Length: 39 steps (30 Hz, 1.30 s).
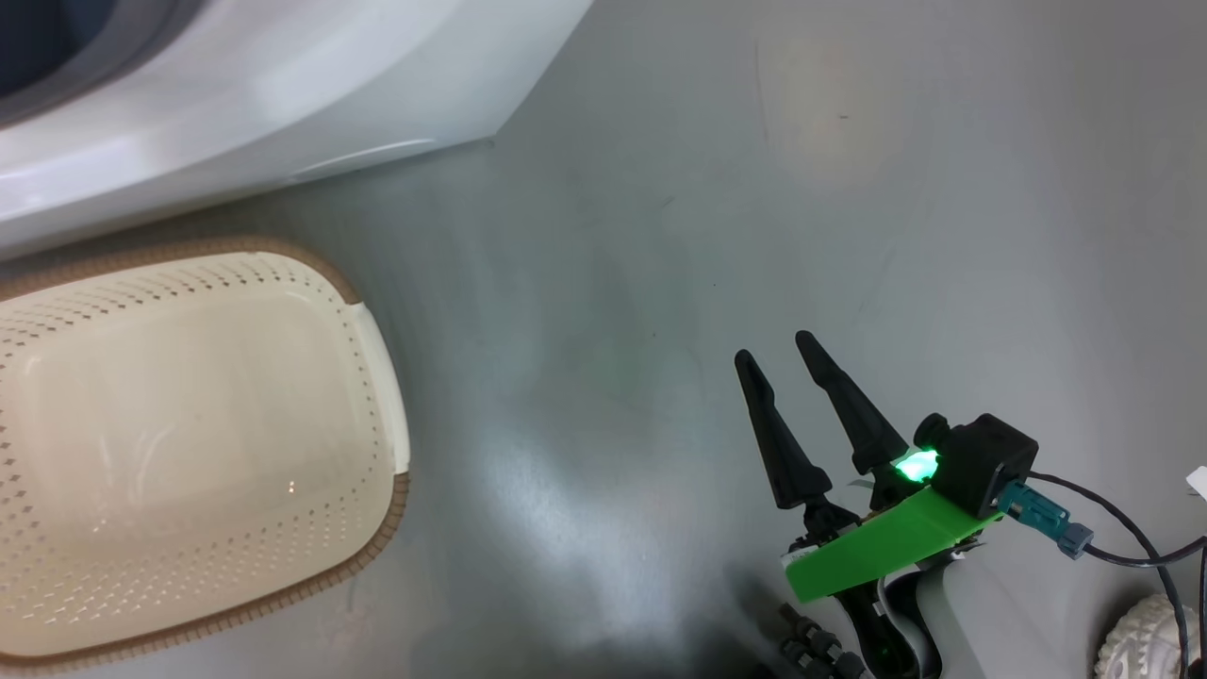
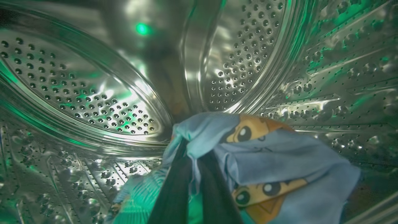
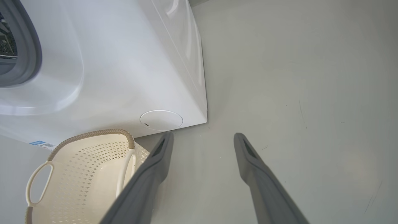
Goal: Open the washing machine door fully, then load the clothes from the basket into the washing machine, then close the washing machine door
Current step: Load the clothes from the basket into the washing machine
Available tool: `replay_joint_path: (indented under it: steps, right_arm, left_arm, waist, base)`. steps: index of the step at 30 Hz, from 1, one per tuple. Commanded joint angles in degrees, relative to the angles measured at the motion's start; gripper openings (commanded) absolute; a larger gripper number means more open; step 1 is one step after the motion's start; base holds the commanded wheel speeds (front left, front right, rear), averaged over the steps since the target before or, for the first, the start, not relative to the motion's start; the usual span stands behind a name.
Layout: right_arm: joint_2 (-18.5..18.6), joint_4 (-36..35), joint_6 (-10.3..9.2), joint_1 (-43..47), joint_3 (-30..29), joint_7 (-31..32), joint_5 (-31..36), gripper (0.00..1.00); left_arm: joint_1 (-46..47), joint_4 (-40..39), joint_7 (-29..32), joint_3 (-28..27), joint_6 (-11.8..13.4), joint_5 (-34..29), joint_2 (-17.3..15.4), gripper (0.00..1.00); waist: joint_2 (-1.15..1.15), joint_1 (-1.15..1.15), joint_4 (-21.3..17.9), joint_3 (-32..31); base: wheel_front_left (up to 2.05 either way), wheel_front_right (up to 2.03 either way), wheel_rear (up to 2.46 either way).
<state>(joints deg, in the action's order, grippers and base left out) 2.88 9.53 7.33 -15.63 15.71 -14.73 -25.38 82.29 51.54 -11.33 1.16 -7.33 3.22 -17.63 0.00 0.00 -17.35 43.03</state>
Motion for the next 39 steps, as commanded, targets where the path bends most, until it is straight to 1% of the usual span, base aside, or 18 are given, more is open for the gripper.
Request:
replay_joint_path:
  steps: [1,5,7,12,17,18,19,20,26,32,35,39]
  right_arm:
    - [0.0,-1.1,0.16,1.2,1.3,-0.3,-0.4,1.0]
    - [0.0,-1.2,0.16,1.1,1.5,-0.3,-0.4,1.0]
    - [0.0,-1.1,0.16,0.9,1.8,-0.3,-0.5,1.0]
    - [0.0,-1.1,0.16,0.6,2.1,-0.3,-0.6,1.0]
    - [0.0,-0.8,0.16,0.6,1.6,-0.3,-0.3,1.0]
    - [0.0,-0.7,0.16,0.5,1.6,-0.3,-0.3,1.0]
    - [0.0,-0.6,0.16,0.3,1.6,-0.3,-0.3,1.0]
    - [0.0,-0.6,0.16,0.2,1.7,-0.3,-0.2,1.0]
    - [0.0,-0.3,0.16,0.0,1.3,-0.3,0.4,1.0]
    - [0.0,0.1,0.16,0.5,0.2,-0.3,1.4,1.0]
    - [0.0,0.3,0.16,0.7,-0.6,-0.3,2.0,1.0]
    - [0.0,0.6,0.16,1.3,-1.8,-0.3,3.0,1.0]
  left_arm:
    - [1.2,-1.0,-0.6,0.3,-0.1,-0.7,-2.7,0.0]
    - [2.5,0.2,-1.6,2.1,-0.1,0.3,-3.1,0.0]
    - [3.3,2.4,-1.8,3.2,-0.1,1.4,-3.8,0.0]
    - [4.6,5.4,-2.1,4.5,-0.1,1.8,-4.7,0.0]
    - [5.5,7.3,-2.6,5.5,-0.1,2.8,-4.5,0.0]
    - [5.5,7.8,-2.6,5.5,-0.1,3.1,-4.3,0.04]
    - [5.4,8.1,-2.7,5.5,-0.1,3.4,-4.1,0.5]
    - [5.3,8.6,-2.8,5.4,-0.1,3.8,-4.0,1.0]
    - [3.5,10.8,-3.3,5.1,0.0,5.1,-3.0,1.0]
    - [0.1,11.1,-3.6,4.7,0.3,6.2,-2.0,1.0]
    - [-2.6,10.1,-3.6,4.5,0.2,6.9,-1.1,1.0]
    - [-8.6,6.4,-3.6,3.5,0.3,8.3,0.6,1.0]
  waist:
    - [0.0,0.0,-0.2,0.2]
    - [0.0,0.0,-0.4,1.0]
    - [0.0,0.0,-0.6,1.5]
    - [0.0,0.0,-0.9,2.0]
    - [0.0,0.0,-0.3,1.8]
    - [0.0,0.0,-0.1,1.6]
    - [0.0,0.0,0.1,1.4]
    - [0.0,0.0,0.3,1.1]
    - [0.0,0.0,1.4,-1.3]
    - [0.0,0.0,2.7,-4.1]
    - [0.0,0.0,3.8,-5.8]
    - [0.0,0.0,5.8,-8.9]
  base:
    - [0.0,0.0,0.0]
    - [0.0,0.0,0.0]
    - [0.0,0.0,0.0]
    - [0.0,0.0,0.0]
    - [0.0,0.0,0.0]
    - [0.0,0.0,0.0]
    - [0.0,0.0,0.0]
    - [0.0,0.0,0.0]
    - [0.0,0.0,0.0]
    - [0.0,0.0,0.0]
    - [0.0,0.0,0.0]
    - [0.0,0.0,0.0]
